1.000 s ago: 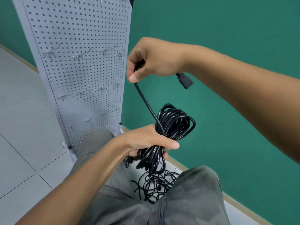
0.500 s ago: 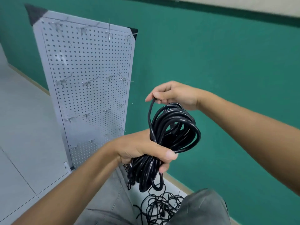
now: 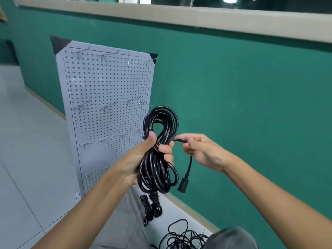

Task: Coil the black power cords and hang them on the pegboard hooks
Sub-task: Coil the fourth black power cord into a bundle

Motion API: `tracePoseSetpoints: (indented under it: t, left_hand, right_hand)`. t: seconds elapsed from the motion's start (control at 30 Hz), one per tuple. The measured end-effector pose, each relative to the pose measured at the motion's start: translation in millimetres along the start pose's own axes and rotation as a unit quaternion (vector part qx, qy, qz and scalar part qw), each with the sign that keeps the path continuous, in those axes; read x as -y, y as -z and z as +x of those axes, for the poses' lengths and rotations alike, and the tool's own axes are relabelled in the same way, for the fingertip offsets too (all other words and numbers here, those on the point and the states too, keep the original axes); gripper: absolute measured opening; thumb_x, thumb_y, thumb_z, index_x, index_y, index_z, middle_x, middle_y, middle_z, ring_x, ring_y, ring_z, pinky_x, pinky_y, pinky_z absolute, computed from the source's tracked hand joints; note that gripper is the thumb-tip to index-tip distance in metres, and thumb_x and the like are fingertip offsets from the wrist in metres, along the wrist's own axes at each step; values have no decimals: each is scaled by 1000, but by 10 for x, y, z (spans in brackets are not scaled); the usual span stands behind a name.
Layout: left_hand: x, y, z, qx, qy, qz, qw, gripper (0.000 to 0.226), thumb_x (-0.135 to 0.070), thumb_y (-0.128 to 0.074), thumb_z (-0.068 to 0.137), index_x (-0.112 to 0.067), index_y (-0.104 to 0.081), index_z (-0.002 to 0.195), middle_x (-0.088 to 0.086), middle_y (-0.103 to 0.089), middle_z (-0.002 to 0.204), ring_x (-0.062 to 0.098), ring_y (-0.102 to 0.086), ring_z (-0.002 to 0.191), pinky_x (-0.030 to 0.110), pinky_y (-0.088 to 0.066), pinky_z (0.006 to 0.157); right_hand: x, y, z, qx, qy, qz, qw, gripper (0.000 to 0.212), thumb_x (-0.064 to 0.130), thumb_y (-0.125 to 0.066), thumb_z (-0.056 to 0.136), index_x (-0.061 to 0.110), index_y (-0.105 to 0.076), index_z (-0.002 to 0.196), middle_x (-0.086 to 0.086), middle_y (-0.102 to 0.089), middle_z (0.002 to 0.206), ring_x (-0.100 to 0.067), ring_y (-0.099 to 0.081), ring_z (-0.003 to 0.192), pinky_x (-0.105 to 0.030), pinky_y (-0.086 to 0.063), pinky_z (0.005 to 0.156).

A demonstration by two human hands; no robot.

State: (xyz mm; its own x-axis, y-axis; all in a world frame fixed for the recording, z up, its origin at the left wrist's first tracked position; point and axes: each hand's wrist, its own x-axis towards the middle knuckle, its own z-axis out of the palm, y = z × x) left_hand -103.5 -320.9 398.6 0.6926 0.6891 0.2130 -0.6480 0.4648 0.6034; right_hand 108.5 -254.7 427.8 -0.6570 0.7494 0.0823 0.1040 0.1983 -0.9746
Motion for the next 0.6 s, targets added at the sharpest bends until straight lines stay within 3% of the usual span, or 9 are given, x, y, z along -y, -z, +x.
tracePoseSetpoints:
  t: [0.07,0.13,0.2,0.3,0.43,0.53,0.6]
  left_hand:
    - [12,17,6,-86,-19,-17,996,75,-33,-104,45,-3,-68,103,-4,-58,72,16,-63,66,31,-59,67]
    - [45,28,21,-122,-16,-3,992,81,-35,-105,42,-3,-66,106,-3,-57,72,16,-62,64,29,-58,64]
    - [90,28,30,-136,-7,26,990,77,-39,-104,43,-9,-62,100,-3,-57,72,15,-61,64,27,-56,64]
    - [143,5,51,-173,-22,71,982,76,-44,-104,40,-16,-50,85,0,-55,71,16,-61,61,27,-56,58]
    - [236,14,100,-215,-60,107,969,81,-45,-104,41,-10,-53,95,3,-58,70,17,-62,58,27,-55,52]
    - [333,12,102,-262,-69,132,954,51,-41,-93,58,-12,-59,83,4,-59,68,18,-62,58,25,-53,49]
    - [404,9,94,-292,-58,204,932,39,-40,-84,61,-12,-62,76,5,-60,68,18,-62,59,25,-51,49]
  right_hand:
    - [-49,-16,-38,-57,6,-11,998,86,71,-88,53,9,-76,113,14,-59,69,-2,-48,66,-15,-37,68]
    - [-74,-33,-82,-93,-2,-39,995,73,60,-89,61,7,-77,110,7,-77,92,-3,-66,87,-13,-44,84]
    - [-69,-61,-154,-125,-19,-58,990,50,41,-85,72,8,-78,108,-2,-78,107,-5,-68,102,-19,-45,94]
    - [-58,-156,-255,-150,-40,-62,986,40,33,-82,68,12,-80,101,1,-80,97,0,-69,89,-12,-47,83]
    - [-146,-318,-349,-188,-4,-25,982,12,14,-84,76,13,-80,87,3,-79,84,1,-72,81,-7,-48,76]
    - [-208,-323,-406,-199,-9,-50,979,14,8,-83,79,10,-81,92,1,-80,86,-1,-72,83,-12,-51,80]
    - [-227,-303,-466,-192,-28,-90,977,15,11,-84,80,11,-82,95,2,-80,87,-1,-71,82,-14,-52,82]
